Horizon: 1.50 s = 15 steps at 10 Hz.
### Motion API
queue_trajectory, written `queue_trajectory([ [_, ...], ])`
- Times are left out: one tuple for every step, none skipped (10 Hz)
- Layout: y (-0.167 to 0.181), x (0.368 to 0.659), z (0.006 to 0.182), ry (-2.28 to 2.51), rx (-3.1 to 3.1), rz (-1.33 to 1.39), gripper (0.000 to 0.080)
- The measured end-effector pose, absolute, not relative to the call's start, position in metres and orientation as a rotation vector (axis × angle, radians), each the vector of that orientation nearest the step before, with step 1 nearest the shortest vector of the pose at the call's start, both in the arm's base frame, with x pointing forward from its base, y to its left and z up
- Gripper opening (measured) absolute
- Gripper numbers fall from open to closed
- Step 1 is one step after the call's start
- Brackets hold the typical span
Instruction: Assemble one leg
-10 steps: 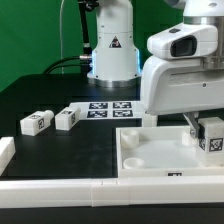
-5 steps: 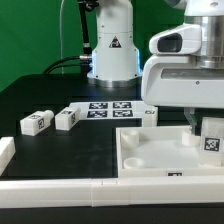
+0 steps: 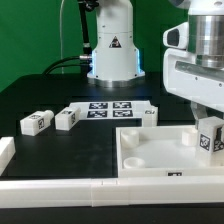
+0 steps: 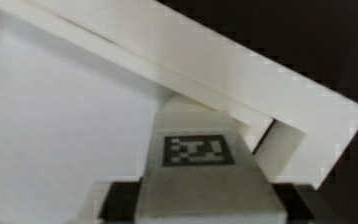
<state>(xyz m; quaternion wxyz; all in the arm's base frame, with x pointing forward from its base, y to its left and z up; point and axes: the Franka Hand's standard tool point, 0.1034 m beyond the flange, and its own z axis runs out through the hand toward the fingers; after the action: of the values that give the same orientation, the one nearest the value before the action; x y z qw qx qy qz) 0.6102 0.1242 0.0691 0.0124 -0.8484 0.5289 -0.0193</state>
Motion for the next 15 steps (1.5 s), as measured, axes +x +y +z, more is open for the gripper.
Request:
queue_trajectory([
  [0.1238, 0.6105, 0.0691, 1.757, -2.564, -0.053, 0.0292],
  [0.1239, 0.6106, 0.0691, 1.890, -2.463, -0.050, 0.0292],
  [0.1238, 0.6107, 0.0691, 1.980, -2.385, -0.043, 0.0292],
  [0.1241, 0.6106, 0.0691, 1.951, -2.409, -0.043, 0.0292],
  [0.1242, 0.6107, 0.0691, 1.905, -2.445, -0.044, 0.0454],
  [0.1244, 0.6113, 0.0693, 1.894, -2.450, -0.048, 0.0581],
  [0.1245, 0.6114, 0.0694, 1.781, -2.534, -0.052, 0.0628],
  [0.1250, 0.6129, 0.0701, 1.558, -2.676, -0.069, 0.0628],
  [0.1271, 0.6141, 0.0706, 1.344, -2.786, -0.085, 0.0645],
  [0.1273, 0.6137, 0.0702, 1.144, -2.878, -0.088, 0.0645],
  [0.1266, 0.6137, 0.0704, 0.953, -2.952, -0.088, 0.0648],
  [0.1276, 0.6143, 0.0713, 0.832, -2.990, -0.089, 0.0648],
  [0.1280, 0.6144, 0.0716, 0.644, -3.040, -0.094, 0.0648],
  [0.1279, 0.6146, 0.0717, 0.444, -3.079, -0.098, 0.0648],
  [0.1276, 0.6147, 0.0717, 0.285, -3.101, -0.100, 0.0648],
])
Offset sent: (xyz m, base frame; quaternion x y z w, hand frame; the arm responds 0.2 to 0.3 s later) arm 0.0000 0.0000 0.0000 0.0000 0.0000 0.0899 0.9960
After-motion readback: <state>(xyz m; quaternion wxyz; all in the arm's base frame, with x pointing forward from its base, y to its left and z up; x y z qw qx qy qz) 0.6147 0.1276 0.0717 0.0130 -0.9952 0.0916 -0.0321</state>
